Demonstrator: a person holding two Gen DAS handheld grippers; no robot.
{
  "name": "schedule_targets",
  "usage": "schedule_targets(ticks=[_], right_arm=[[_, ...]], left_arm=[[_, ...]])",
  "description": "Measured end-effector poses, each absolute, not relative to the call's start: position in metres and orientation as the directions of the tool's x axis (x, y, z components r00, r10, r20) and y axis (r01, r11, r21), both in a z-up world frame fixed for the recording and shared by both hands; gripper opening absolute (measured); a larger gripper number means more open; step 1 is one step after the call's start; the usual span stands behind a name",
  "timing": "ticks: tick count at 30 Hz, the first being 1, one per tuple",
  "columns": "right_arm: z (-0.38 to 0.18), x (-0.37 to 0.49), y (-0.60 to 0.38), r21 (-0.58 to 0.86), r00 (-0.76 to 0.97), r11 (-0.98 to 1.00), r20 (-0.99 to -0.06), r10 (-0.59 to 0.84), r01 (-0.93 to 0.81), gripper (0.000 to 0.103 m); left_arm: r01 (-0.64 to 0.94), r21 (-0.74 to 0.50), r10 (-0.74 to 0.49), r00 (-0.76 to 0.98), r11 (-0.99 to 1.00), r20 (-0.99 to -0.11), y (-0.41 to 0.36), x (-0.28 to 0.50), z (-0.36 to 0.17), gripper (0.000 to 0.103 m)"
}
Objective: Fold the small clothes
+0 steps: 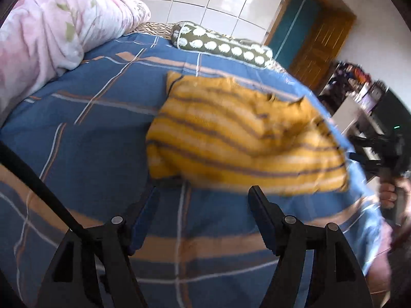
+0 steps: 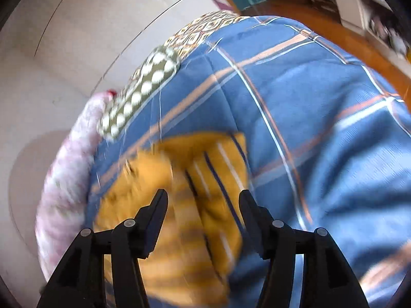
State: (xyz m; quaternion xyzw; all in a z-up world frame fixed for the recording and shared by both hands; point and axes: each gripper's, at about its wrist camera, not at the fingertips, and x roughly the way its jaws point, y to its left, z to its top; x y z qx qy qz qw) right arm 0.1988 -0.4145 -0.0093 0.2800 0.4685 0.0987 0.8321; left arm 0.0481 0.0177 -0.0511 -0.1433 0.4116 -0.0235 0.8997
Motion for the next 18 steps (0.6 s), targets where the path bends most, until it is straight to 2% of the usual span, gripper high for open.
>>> schedule_targets(ticks=[6,7,8,9,12,15,16,18], right_arm=[[-0.037,0.145,-0.379,0.486,0.519,0.874,-0.745,0.419,-0.006,0.062],[-0.043,0.141,-0.372,0.474,0.517,0.880,-0.749,0.414,-0.017,0.052],[-0.048,0.141,-0.367,0.464,0.507,0.885,-0.757,0.413,-0.028,0.035],[-0.052,0.142,-0.361,0.437,0.477,0.899,-0.782,0.401,-0.040,0.008],[-0.037,0.127,-0.377,0.442,0.521,0.896,-0.755,0.399,-0.045,0.007],[-0.034,0.113,-0.417,0.475,0.544,0.880,-0.746,0.385,0.029,0.007],[-0.044,0.111,-0.431,0.488,0.517,0.870,-0.763,0.388,0.068,0.007],[-0.053,0.107,-0.441,0.369,0.488,0.921,-0.832,0.265,0.128,0.004]], left_arm=[[-0.101,-0.335,-0.191,0.655,0.937,-0.731,0.023,0.032,-0.089,0.071],[-0.088,-0.321,-0.183,0.668,0.943,-0.721,0.022,0.029,-0.091,0.071],[-0.068,-0.297,-0.174,0.680,0.952,-0.713,0.019,0.025,-0.091,0.071],[-0.062,-0.281,-0.166,0.680,0.958,-0.714,0.018,0.023,-0.091,0.071],[-0.059,-0.268,-0.155,0.689,0.962,-0.708,0.019,0.016,-0.092,0.071],[-0.056,-0.286,-0.169,0.692,0.957,-0.702,0.023,0.013,-0.092,0.071],[-0.058,-0.287,-0.169,0.691,0.956,-0.703,0.023,0.014,-0.092,0.071],[-0.067,-0.293,-0.169,0.686,0.954,-0.707,0.023,0.015,-0.090,0.071]])
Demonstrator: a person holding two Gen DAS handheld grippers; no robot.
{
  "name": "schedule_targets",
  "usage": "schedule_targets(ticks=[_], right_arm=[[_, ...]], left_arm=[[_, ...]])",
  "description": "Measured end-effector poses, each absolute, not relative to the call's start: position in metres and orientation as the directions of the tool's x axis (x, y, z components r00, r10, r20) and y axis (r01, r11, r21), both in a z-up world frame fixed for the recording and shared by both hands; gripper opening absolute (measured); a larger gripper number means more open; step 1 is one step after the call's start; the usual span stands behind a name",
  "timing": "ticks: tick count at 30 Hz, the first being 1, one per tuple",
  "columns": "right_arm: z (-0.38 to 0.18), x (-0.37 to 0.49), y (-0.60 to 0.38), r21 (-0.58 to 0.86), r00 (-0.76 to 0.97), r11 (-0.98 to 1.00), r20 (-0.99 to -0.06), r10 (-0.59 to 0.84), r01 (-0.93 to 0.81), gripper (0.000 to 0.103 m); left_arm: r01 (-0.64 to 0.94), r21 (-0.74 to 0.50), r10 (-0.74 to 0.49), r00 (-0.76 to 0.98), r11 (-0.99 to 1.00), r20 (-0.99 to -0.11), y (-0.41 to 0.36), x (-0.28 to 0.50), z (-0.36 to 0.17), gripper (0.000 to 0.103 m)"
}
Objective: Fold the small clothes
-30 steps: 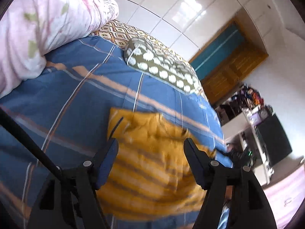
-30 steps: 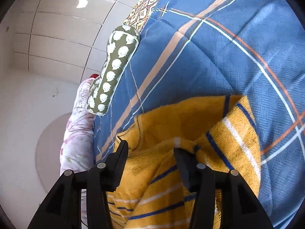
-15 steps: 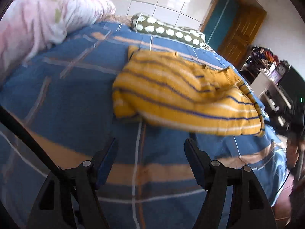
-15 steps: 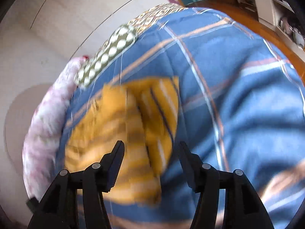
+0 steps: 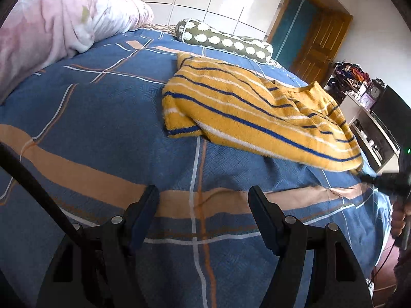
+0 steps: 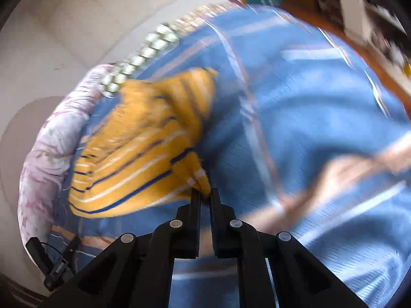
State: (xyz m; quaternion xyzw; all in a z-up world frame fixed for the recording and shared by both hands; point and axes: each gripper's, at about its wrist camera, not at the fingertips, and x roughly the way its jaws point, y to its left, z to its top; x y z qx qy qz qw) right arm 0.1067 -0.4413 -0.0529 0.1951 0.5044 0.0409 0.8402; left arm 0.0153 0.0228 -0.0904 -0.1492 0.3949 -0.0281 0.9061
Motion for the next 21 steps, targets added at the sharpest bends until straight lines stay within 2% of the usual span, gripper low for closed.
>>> schedule_targets(ticks=[4,7,9,10,11,12,13,17,21], right_arm=[[-0.030,0.097,-0.461,0.387,0.575,0.909,-0.784,0.235,0.157,0.006],[0.003,0.105,-0.442,0.360,0.641,0.930,-0.732,0.229,0.079,0.006],[0.021,0.122,-0.411,0.324,0.665,0.946,-0.704,0.248,-0.009,0.006],[0.027,0.135,-0.391,0.299,0.663,0.953,-0.703,0.257,-0.054,0.010],[0.027,0.145,-0.375,0.289,0.653,0.953,-0.706,0.275,-0.089,0.015],[0.027,0.162,-0.352,0.279,0.630,0.950,-0.714,0.304,-0.143,0.029],[0.025,0.177,-0.331,0.257,0.616,0.952,-0.726,0.305,-0.168,0.035],[0.006,0.246,-0.288,0.166,0.582,0.974,-0.781,0.227,-0.157,0.035],[-0.032,0.305,-0.294,0.024,0.519,0.999,-0.854,0.031,-0.020,0.032]], left_arm=[[-0.073,-0.330,-0.191,0.690,0.941,-0.698,0.025,0.012,-0.084,0.071],[-0.066,-0.327,-0.183,0.716,0.943,-0.673,0.022,0.008,-0.077,0.071],[-0.068,-0.283,-0.142,0.738,0.957,-0.660,0.017,0.006,-0.071,0.071],[-0.068,-0.264,-0.126,0.748,0.962,-0.652,0.015,0.006,-0.070,0.071],[-0.070,-0.240,-0.104,0.759,0.968,-0.642,0.013,0.005,-0.068,0.071],[-0.072,-0.223,-0.089,0.767,0.972,-0.636,0.012,0.003,-0.067,0.072],[-0.074,-0.206,-0.074,0.773,0.976,-0.630,0.011,0.003,-0.066,0.072],[-0.084,-0.192,-0.057,0.774,0.978,-0.630,0.015,0.003,-0.070,0.074],[-0.094,-0.241,-0.092,0.746,0.966,-0.660,0.025,0.012,-0.076,0.074]])
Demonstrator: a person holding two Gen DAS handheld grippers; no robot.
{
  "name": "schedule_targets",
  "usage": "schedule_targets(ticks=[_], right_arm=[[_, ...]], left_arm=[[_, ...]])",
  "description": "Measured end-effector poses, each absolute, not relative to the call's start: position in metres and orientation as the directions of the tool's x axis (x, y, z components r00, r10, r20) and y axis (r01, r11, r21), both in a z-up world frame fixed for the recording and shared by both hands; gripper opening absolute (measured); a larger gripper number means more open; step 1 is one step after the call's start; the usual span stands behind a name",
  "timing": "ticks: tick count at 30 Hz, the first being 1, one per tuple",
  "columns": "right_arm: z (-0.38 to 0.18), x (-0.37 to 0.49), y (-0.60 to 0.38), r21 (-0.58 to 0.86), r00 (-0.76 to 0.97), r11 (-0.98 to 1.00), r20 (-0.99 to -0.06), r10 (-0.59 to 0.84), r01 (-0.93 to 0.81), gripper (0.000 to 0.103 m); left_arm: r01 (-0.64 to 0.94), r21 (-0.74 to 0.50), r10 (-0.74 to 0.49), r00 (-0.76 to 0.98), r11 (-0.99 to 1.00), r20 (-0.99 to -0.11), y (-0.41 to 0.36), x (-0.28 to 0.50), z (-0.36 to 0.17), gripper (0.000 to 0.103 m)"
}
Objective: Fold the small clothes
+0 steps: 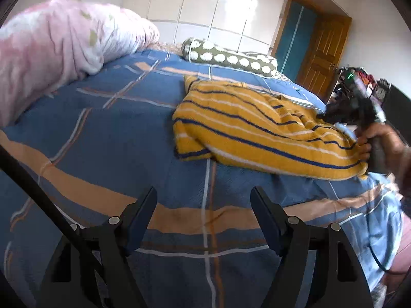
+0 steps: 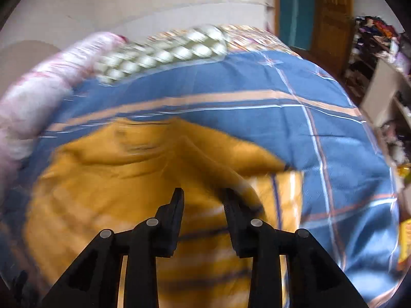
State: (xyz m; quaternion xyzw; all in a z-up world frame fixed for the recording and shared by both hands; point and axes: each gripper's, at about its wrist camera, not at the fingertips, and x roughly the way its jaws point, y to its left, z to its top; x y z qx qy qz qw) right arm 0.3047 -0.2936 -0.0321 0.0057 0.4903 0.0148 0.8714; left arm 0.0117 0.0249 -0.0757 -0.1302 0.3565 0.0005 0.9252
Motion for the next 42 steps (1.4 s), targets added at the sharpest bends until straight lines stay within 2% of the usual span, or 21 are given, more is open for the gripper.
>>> schedule_targets(ticks=[2,3,7,10,12,15,18,20,23,28,29,30,31,33,35,38,42], right_arm=[[-0.051,0.320,-0.303,-0.086,0.461,0.994,-0.881,-0.107,0.066,0.035],[-0.051,0.321,-0.310,-0.107,0.472,0.989,-0.870,-0.143,0.101,0.046],[-0.019,0.300,-0.301,-0.136,0.566,0.978,-0.799,-0.202,0.158,0.048],[0.008,0.284,-0.261,-0.068,0.624,0.997,-0.778,-0.074,0.032,0.048],[0.021,0.268,-0.221,-0.002,0.623,0.994,-0.779,0.064,-0.106,0.048],[0.025,0.234,-0.159,0.089,0.560,0.941,-0.783,0.269,-0.326,0.048],[0.016,0.191,-0.097,0.093,0.470,0.835,-0.790,0.394,-0.543,0.048],[0.007,0.158,-0.059,0.017,0.442,0.750,-0.798,0.409,-0.662,0.048],[-0.014,0.114,-0.013,-0.160,0.460,0.623,-0.813,0.357,-0.765,0.047],[-0.053,0.103,0.012,-0.443,0.610,0.522,-0.767,0.199,-0.728,0.045],[-0.058,0.113,0.012,-0.434,0.605,0.540,-0.774,0.185,-0.721,0.035],[-0.058,0.116,0.011,-0.392,0.577,0.571,-0.796,0.183,-0.721,0.013],[-0.053,0.123,0.008,-0.330,0.541,0.614,-0.819,0.190,-0.717,0.013],[-0.028,0.134,-0.007,-0.098,0.433,0.709,-0.846,0.310,-0.699,0.012],[-0.007,0.136,-0.021,0.047,0.387,0.739,-0.829,0.404,-0.672,0.012],[-0.003,0.137,-0.032,0.156,0.328,0.743,-0.824,0.461,-0.651,0.012],[-0.032,0.140,-0.030,0.191,0.265,0.750,-0.857,0.441,-0.633,0.021]], left_arm=[[-0.103,-0.286,-0.119,0.739,0.953,-0.663,0.033,0.014,-0.076,0.074],[-0.107,-0.309,-0.133,0.738,0.945,-0.662,0.037,0.015,-0.076,0.074],[-0.148,-0.369,-0.144,0.743,0.917,-0.654,0.057,0.011,-0.071,0.074],[-0.185,-0.383,-0.114,0.762,0.905,-0.638,0.072,0.004,-0.064,0.074],[-0.226,-0.387,-0.074,0.777,0.894,-0.625,0.086,-0.002,-0.059,0.074],[-0.283,-0.406,-0.031,0.788,0.869,-0.615,0.108,-0.008,-0.057,0.074],[-0.341,-0.431,0.006,0.791,0.835,-0.612,0.133,-0.018,-0.057,0.074],[-0.377,-0.444,0.036,0.793,0.813,-0.607,0.148,-0.026,-0.056,0.074],[-0.418,-0.472,0.060,0.794,0.776,-0.605,0.166,-0.039,-0.057,0.074],[-0.445,-0.497,0.061,0.788,0.745,-0.613,0.182,-0.047,-0.060,0.074],[-0.446,-0.496,0.064,0.788,0.745,-0.613,0.183,-0.048,-0.061,0.074],[-0.448,-0.496,0.067,0.788,0.744,-0.612,0.184,-0.049,-0.061,0.074],[-0.450,-0.498,0.069,0.789,0.741,-0.611,0.186,-0.051,-0.060,0.074],[-0.457,-0.507,0.073,0.791,0.731,-0.608,0.189,-0.054,-0.061,0.074],[-0.470,-0.512,0.080,0.788,0.719,-0.611,0.191,-0.055,-0.061,0.074],[-0.473,-0.507,0.081,0.783,0.721,-0.617,0.188,-0.052,-0.062,0.074],[-0.467,-0.476,0.097,0.782,0.745,-0.615,0.179,-0.050,-0.058,0.074]])
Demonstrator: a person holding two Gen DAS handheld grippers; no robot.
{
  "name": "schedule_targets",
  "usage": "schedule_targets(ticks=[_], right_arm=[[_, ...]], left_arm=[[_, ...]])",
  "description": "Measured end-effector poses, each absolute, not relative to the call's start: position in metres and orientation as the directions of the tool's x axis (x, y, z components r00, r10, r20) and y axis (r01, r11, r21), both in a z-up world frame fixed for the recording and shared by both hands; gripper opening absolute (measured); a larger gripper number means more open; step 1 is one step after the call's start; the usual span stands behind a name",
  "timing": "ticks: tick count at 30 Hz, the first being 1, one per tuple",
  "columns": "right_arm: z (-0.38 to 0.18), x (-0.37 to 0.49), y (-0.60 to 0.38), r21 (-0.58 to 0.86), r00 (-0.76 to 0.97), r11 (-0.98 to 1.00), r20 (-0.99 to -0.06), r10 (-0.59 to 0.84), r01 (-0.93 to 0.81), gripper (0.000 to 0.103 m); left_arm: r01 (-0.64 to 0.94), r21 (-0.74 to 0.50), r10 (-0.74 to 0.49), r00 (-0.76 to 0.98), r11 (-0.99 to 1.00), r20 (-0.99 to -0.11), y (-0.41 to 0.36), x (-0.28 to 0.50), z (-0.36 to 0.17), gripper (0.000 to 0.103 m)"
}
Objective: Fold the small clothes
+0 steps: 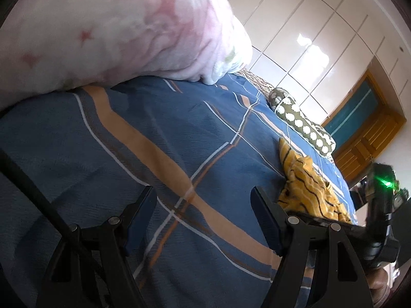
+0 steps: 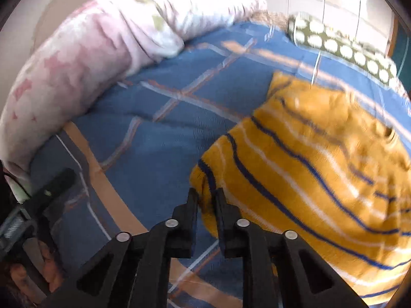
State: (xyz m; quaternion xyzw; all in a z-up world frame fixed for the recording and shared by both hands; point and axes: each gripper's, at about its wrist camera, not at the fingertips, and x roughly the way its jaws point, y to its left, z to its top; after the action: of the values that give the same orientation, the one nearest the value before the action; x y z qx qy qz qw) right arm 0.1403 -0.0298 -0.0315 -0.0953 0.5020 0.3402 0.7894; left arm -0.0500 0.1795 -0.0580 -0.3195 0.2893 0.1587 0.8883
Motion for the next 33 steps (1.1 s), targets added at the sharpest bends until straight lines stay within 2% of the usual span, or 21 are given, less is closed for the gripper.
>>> schedule_targets(ticks=[3,6,11,15,19,24,29,31,33], right_arm=[[-0.027,0.133,-0.033,0.238,0.230,0.720,-0.843,0.487,-0.652,0.030],[-0.005,0.140,-0.043,0.264,0.241,0.698,-0.809,0.536,-0.665,0.030],[0.015,0.179,-0.061,0.108,0.445,0.834,-0.805,0.393,-0.541,0.030],[-0.008,0.216,-0.057,0.077,0.452,0.890,-0.840,0.301,-0.449,0.023],[-0.028,0.245,-0.032,0.029,0.476,0.910,-0.845,0.242,-0.413,0.023],[-0.037,0.264,-0.011,0.001,0.445,0.897,-0.868,0.221,-0.442,0.028],[-0.009,0.262,-0.027,0.042,0.539,0.909,-0.794,0.282,-0.414,0.028],[-0.017,0.269,-0.029,0.049,0.519,0.924,-0.815,0.256,-0.378,0.028],[-0.041,0.278,-0.027,0.046,0.436,0.925,-0.873,0.221,-0.377,0.035]], left_arm=[[-0.469,-0.467,0.109,0.783,0.750,-0.613,0.178,-0.052,-0.057,0.075],[-0.464,-0.474,0.099,0.785,0.748,-0.612,0.177,-0.050,-0.057,0.075],[-0.428,-0.440,0.087,0.788,0.789,-0.610,0.161,-0.041,-0.053,0.075],[-0.404,-0.365,0.107,0.780,0.839,-0.617,0.142,-0.034,-0.050,0.076],[-0.398,-0.317,0.123,0.767,0.861,-0.630,0.132,-0.027,-0.052,0.076],[-0.392,-0.308,0.120,0.763,0.867,-0.635,0.126,-0.023,-0.054,0.076],[-0.372,-0.294,0.110,0.764,0.880,-0.636,0.117,-0.016,-0.054,0.078],[-0.367,-0.286,0.109,0.761,0.885,-0.640,0.114,-0.012,-0.055,0.079],[-0.363,-0.276,0.109,0.758,0.890,-0.644,0.110,-0.008,-0.057,0.079]])
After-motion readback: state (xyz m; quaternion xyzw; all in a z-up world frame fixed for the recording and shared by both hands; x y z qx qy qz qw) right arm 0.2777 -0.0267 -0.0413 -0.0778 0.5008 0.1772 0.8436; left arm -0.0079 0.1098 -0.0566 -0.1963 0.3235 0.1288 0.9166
